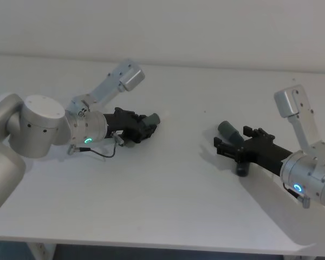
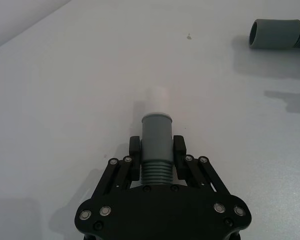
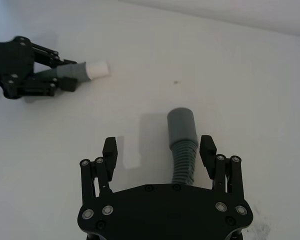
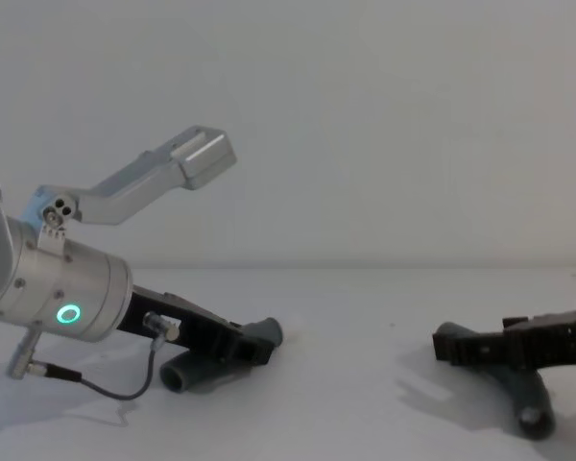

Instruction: Use both hands to pick up one end of the pipe from the table, align the ends, and insert them.

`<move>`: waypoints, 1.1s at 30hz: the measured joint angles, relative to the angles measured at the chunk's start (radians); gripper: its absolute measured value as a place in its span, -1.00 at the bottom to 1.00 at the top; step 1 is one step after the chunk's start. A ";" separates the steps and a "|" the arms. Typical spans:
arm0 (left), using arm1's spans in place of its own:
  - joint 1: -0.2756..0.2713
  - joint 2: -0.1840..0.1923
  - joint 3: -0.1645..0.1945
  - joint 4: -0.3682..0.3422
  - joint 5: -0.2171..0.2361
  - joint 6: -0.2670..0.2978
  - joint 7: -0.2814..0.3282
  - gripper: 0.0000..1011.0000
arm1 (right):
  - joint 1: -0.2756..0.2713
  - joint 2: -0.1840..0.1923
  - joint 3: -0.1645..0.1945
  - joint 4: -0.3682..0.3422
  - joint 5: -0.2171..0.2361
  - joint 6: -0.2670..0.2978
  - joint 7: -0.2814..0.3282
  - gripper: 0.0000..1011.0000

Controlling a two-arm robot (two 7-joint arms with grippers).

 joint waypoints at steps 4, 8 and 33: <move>0.000 0.000 0.000 0.000 0.000 0.000 0.000 -0.24 | -0.001 0.000 0.000 0.011 -0.004 0.001 -0.003 0.98; 0.000 0.000 0.000 0.000 0.000 0.000 0.000 -0.24 | -0.002 0.000 -0.001 0.018 -0.007 0.001 -0.005 0.98; 0.000 0.000 0.000 0.000 0.000 0.000 0.000 -0.24 | -0.003 0.003 -0.004 0.031 -0.011 0.003 0.004 0.43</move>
